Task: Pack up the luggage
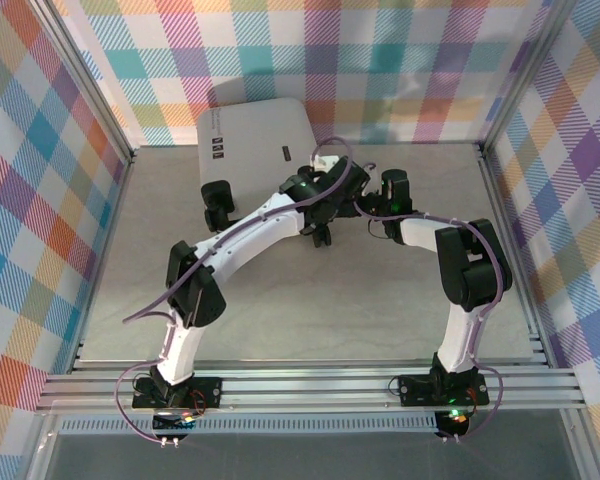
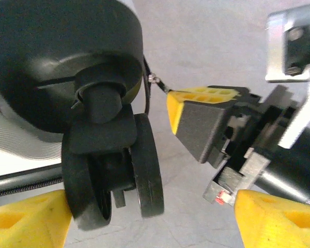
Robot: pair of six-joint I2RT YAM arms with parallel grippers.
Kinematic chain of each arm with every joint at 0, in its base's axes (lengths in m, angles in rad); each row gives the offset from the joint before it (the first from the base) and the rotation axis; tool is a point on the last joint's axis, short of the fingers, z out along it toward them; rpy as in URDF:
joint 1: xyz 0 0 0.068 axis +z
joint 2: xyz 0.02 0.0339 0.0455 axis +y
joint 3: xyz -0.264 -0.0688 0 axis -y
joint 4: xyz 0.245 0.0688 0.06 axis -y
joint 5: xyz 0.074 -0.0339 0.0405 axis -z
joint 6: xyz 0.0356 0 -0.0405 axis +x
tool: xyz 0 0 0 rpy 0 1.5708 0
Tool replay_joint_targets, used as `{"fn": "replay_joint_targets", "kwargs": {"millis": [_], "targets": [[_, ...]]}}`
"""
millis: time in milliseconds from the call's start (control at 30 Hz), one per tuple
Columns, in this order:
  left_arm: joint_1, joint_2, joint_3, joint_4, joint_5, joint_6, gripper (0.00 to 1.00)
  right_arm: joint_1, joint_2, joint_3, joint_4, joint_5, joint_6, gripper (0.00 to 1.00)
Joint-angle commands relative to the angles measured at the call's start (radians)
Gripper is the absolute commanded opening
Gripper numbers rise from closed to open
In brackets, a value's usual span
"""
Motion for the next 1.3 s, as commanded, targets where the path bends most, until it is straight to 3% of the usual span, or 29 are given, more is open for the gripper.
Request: {"fn": "replay_joint_targets", "kwargs": {"millis": [0,433,533,800,933,1267], "targets": [[-0.003,0.035,0.041,-0.056,-0.045,-0.008,0.81,-0.024,-0.044,-0.023,-0.013,0.048,-0.016,0.00],[0.005,0.076,0.068,-0.102,-0.158,-0.006,0.76,-0.024,-0.052,-0.037,-0.007,0.044,-0.013,0.00],[0.007,0.076,0.065,-0.104,-0.158,0.004,0.67,-0.024,-0.054,-0.037,-0.009,0.041,-0.013,0.00],[0.012,0.079,0.048,-0.108,-0.172,0.016,0.32,-0.024,-0.064,-0.040,-0.012,0.041,-0.015,0.00],[0.012,0.058,0.010,-0.100,-0.160,0.017,0.20,-0.024,-0.061,-0.038,-0.013,0.045,-0.015,0.00],[-0.005,-0.117,-0.247,-0.014,-0.099,0.041,0.13,-0.039,-0.025,0.024,-0.042,0.059,-0.016,0.00]]}}
